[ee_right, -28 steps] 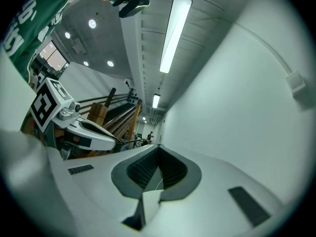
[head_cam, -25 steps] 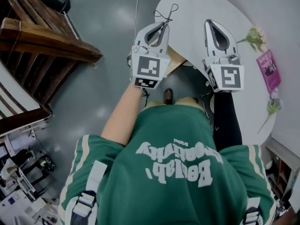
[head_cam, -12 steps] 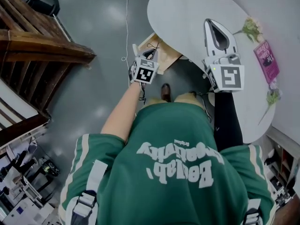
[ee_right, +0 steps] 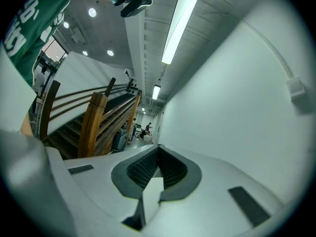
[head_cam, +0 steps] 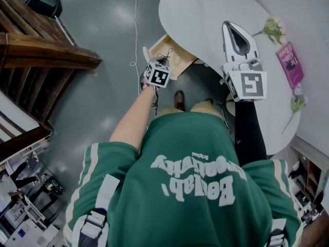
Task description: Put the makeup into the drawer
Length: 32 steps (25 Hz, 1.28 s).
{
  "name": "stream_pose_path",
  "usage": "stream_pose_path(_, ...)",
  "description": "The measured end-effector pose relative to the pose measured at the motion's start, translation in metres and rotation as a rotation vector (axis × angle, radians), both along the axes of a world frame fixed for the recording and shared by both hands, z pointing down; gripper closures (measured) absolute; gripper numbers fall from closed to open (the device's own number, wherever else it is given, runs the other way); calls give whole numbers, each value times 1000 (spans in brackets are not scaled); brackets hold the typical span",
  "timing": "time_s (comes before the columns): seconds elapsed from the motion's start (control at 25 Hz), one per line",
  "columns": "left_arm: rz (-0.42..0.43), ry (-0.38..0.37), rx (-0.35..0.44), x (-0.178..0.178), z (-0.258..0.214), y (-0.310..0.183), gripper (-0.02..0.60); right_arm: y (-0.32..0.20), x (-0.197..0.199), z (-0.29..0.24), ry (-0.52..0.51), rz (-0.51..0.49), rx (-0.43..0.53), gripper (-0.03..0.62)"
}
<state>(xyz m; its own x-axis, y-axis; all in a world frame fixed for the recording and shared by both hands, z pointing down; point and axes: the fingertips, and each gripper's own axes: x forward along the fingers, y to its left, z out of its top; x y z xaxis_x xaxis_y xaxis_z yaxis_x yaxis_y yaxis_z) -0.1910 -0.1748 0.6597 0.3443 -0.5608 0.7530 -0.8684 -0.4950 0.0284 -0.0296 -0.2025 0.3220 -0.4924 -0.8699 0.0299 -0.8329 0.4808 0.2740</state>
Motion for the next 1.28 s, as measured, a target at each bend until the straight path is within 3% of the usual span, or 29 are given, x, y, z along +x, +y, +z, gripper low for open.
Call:
stream_pose_path(0.24,31,22,-11,7,1,5,544,2,1,0,8,4,-1,585)
stream_pose_path(0.36,44,30,-22,11,4,8,454,2,2,0,9,6,-1,585)
stream_pose_path(0.44,46,33,-33,11,6,9,426,2,2,0,9,5,-1,585)
stream_pose_path(0.8,45,40,-30,8,5,11,422,2,-3,1,7,2,-1,585)
stream_pose_path(0.96,50,72,74,13,-34,-6,422,1,-5,2,3,0,0,585)
stream_pose_path(1.28,54,139,428,18,-179,-41,422,1,-10,1,-12,-8,10,585)
